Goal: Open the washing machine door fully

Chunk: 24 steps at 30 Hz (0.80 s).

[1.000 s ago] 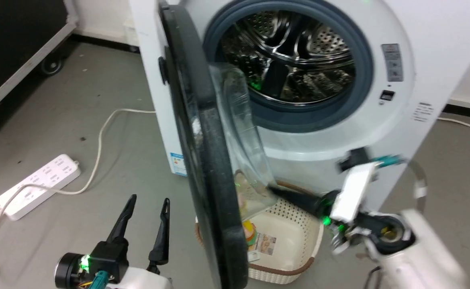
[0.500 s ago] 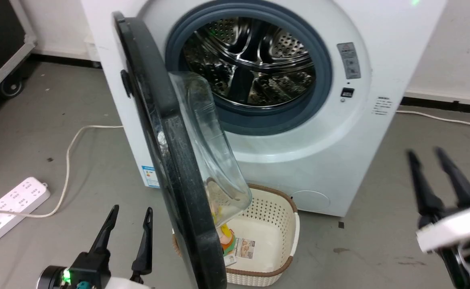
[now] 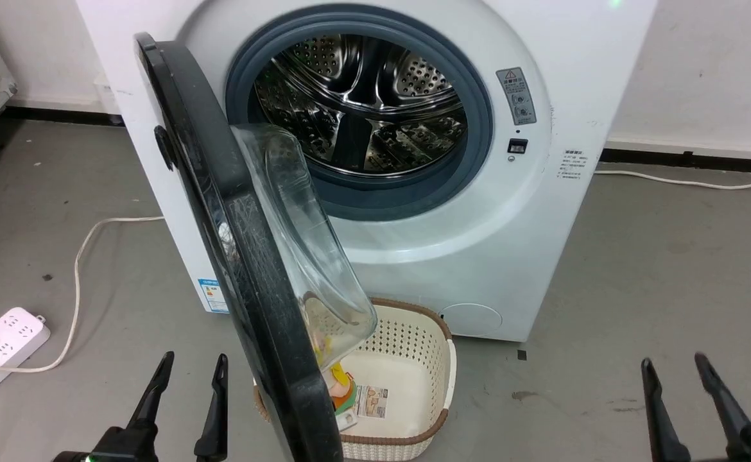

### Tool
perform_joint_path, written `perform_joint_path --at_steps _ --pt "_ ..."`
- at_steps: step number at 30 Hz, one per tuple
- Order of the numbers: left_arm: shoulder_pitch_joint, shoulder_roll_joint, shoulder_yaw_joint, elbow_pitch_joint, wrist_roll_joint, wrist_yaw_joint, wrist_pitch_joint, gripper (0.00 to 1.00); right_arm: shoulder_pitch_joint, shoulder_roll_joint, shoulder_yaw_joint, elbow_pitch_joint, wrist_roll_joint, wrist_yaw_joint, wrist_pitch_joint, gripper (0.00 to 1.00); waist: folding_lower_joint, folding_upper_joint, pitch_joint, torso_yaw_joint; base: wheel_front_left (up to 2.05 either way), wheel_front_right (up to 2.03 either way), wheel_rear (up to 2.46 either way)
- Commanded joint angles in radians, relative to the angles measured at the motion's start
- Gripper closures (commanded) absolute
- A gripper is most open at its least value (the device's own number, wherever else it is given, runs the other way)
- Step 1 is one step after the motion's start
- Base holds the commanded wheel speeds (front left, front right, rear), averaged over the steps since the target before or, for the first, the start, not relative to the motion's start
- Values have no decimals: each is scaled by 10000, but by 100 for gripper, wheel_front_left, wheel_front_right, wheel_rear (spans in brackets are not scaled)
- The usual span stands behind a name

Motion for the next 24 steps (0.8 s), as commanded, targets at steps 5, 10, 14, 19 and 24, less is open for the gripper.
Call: perform_joint_path --at_steps 5,10,14,19,24 --pt "194 -86 100 -184 -54 -88 -55 0 423 81 -82 105 280 8 -107 0 1 0 -6 9 0 0 0" --pt "223 -167 109 -313 -45 -172 -55 100 492 85 12 140 362 8 -113 0 1 0 -15 63 0 0 0" --pt "12 -316 419 -934 -175 -115 -55 100 396 85 18 115 369 8 -114 0 1 0 -22 129 0 0 0" --pt "-578 -542 1017 -2518 -352 64 -55 100 311 86 -20 46 382 8 -115 0 1 0 -45 237 0 0 0" --pt "-1405 -653 1255 -4259 -347 81 -55 100 281 86 -46 30 426 8 -115 0 1 0 -73 315 0 0 0"
